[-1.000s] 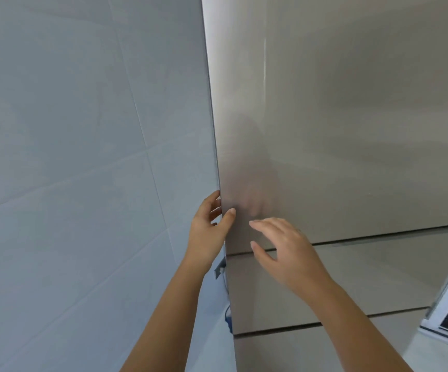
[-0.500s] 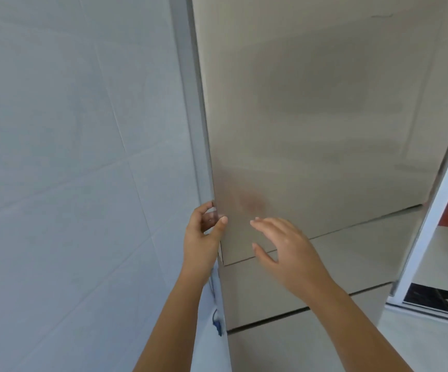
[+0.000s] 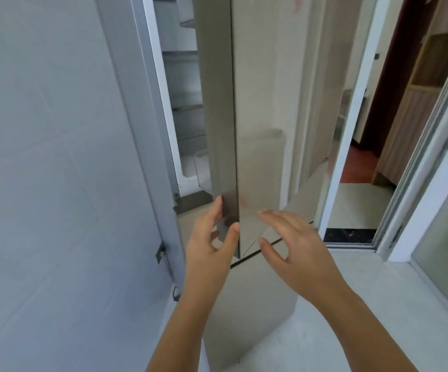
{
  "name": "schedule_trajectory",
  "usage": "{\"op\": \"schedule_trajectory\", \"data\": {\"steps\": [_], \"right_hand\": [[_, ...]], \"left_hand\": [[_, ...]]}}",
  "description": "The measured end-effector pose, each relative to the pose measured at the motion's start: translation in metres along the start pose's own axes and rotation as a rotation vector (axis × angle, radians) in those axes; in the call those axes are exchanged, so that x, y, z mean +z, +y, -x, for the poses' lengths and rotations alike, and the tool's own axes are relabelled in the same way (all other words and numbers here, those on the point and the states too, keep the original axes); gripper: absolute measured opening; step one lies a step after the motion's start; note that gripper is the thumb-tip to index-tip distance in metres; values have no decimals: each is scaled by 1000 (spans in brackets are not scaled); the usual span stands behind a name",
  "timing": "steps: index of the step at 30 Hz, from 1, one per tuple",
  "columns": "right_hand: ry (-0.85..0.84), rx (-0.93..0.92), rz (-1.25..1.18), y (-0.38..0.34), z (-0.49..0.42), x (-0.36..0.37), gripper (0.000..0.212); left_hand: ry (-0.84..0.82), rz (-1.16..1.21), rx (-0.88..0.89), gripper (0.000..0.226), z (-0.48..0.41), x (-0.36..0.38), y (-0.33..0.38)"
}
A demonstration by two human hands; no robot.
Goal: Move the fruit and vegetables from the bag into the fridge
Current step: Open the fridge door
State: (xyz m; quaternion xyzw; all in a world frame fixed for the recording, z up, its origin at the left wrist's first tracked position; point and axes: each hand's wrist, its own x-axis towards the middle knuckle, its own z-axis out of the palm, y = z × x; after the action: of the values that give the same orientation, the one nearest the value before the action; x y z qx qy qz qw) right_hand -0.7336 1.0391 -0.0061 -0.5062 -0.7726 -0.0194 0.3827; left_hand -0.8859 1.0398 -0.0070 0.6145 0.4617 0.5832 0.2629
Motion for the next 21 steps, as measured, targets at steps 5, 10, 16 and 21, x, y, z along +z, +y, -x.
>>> {"op": "schedule_trajectory", "data": {"steps": [5, 10, 16, 21], "right_hand": [[35, 66, 54, 0, 42, -30, 45], [84, 143, 156, 3, 76, -58, 41], [135, 247, 210, 12, 109, -95, 41], [214, 301, 283, 18, 128, -120, 44]], "left_hand": [[-135, 42, 41, 49, 34, 22, 16], [-240, 60, 104, 46, 57, 48, 30], [-388, 115, 168, 50, 76, 81, 52], [-483, 90, 231, 42, 84, 103, 64]]}}
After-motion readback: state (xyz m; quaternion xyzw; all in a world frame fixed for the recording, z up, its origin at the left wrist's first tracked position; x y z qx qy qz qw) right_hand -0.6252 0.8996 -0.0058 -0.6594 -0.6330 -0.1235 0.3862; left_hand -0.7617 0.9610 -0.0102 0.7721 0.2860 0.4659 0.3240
